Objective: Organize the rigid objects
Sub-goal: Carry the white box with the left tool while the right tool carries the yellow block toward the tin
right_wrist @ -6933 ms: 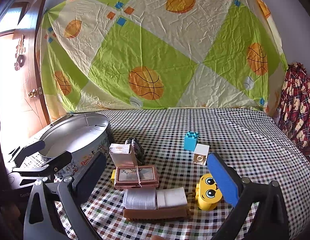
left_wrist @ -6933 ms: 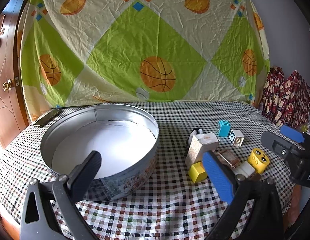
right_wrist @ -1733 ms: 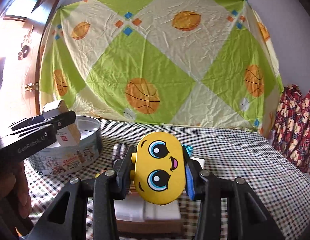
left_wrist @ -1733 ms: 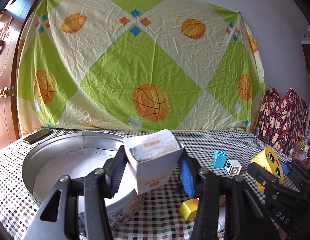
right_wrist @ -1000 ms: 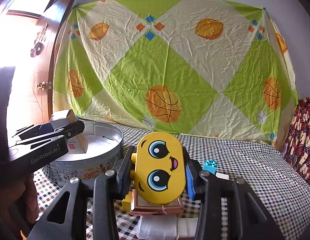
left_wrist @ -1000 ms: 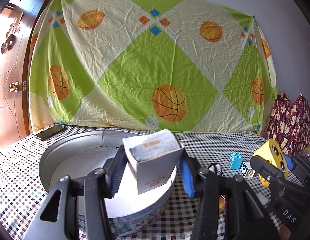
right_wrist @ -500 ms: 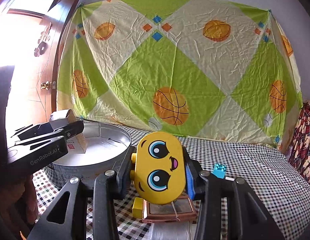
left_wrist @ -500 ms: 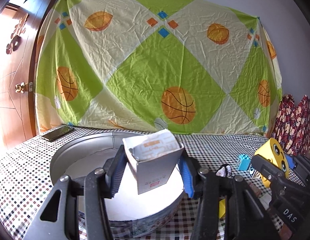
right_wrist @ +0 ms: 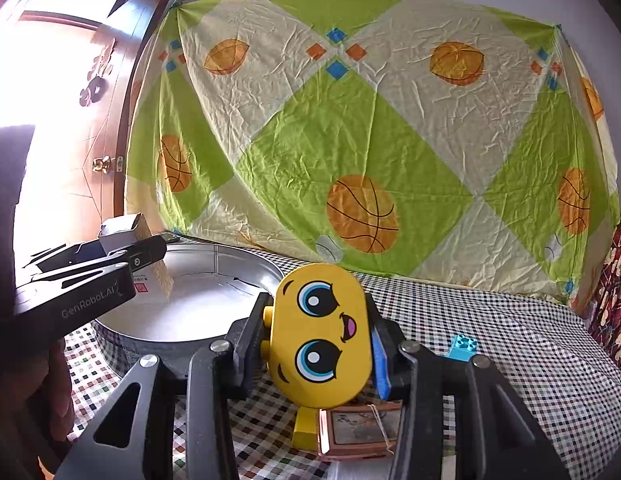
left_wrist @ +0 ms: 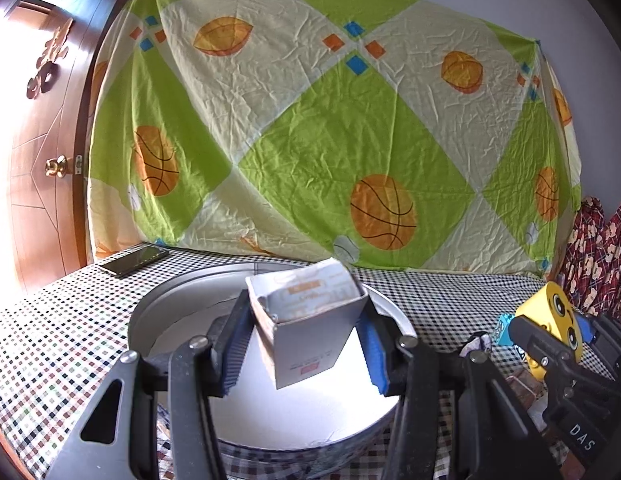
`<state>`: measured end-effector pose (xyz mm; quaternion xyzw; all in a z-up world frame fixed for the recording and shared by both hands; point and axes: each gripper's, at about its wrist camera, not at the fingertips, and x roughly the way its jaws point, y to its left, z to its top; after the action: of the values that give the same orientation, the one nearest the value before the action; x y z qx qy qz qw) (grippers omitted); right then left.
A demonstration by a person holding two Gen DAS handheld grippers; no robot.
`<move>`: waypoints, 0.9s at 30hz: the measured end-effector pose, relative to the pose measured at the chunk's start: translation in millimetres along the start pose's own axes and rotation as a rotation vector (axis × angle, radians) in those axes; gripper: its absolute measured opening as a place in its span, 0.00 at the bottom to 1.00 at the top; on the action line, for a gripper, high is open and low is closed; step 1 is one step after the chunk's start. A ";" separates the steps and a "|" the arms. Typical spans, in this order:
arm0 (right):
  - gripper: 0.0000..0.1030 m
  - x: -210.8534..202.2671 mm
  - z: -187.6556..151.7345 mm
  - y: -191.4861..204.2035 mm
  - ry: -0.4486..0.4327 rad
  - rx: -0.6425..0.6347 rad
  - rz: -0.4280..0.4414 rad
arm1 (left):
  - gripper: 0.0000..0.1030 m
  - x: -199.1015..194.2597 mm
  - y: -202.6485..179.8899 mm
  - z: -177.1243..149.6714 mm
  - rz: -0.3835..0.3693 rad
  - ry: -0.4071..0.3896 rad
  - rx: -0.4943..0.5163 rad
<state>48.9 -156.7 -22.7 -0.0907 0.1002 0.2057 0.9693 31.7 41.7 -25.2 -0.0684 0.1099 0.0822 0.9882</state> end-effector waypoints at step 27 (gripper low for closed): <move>0.44 37.7 16.4 40.3 0.058 -0.060 0.107 | 0.48 19.2 37.2 8.0 0.018 0.075 -0.019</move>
<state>68.5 -102.6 -21.1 -0.1202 0.1268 0.2576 0.9503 45.3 82.1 -26.2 -0.0800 0.1466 0.0895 0.9819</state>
